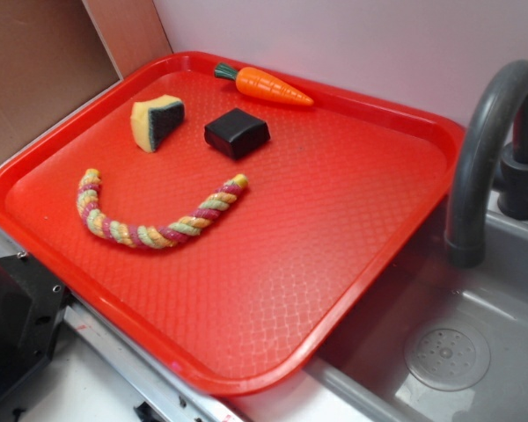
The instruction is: Grab the green sponge.
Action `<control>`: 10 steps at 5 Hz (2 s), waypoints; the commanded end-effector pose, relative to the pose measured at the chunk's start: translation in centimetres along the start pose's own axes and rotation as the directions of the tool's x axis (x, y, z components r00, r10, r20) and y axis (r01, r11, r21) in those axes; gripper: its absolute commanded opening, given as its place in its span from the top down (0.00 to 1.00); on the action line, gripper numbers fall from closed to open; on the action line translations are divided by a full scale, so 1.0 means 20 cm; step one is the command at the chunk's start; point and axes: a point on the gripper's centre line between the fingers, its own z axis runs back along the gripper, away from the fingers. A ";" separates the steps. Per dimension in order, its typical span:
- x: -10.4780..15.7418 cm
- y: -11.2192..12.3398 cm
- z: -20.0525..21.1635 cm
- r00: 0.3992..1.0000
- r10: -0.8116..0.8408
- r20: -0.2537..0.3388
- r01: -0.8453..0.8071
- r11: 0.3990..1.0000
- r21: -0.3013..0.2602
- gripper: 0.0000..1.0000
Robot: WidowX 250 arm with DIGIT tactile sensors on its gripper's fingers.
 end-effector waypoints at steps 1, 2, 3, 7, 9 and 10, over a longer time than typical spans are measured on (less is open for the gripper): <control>0.00 0.00 0.00 1.000 0.000 0.000 0.000 1.000 0.000 0.00; 0.06 0.09 -0.03 0.974 0.221 0.045 -0.222 0.975 0.008 0.00; 0.16 0.19 -0.10 0.941 0.322 0.101 -0.323 0.946 -0.010 0.00; 0.51 0.50 -0.45 0.888 0.378 0.264 -0.414 0.906 0.094 0.00; 0.58 0.57 -0.67 0.927 0.295 0.232 -0.332 0.932 0.142 0.00; 0.61 0.59 -0.77 0.937 0.290 0.194 -0.322 0.933 0.160 0.00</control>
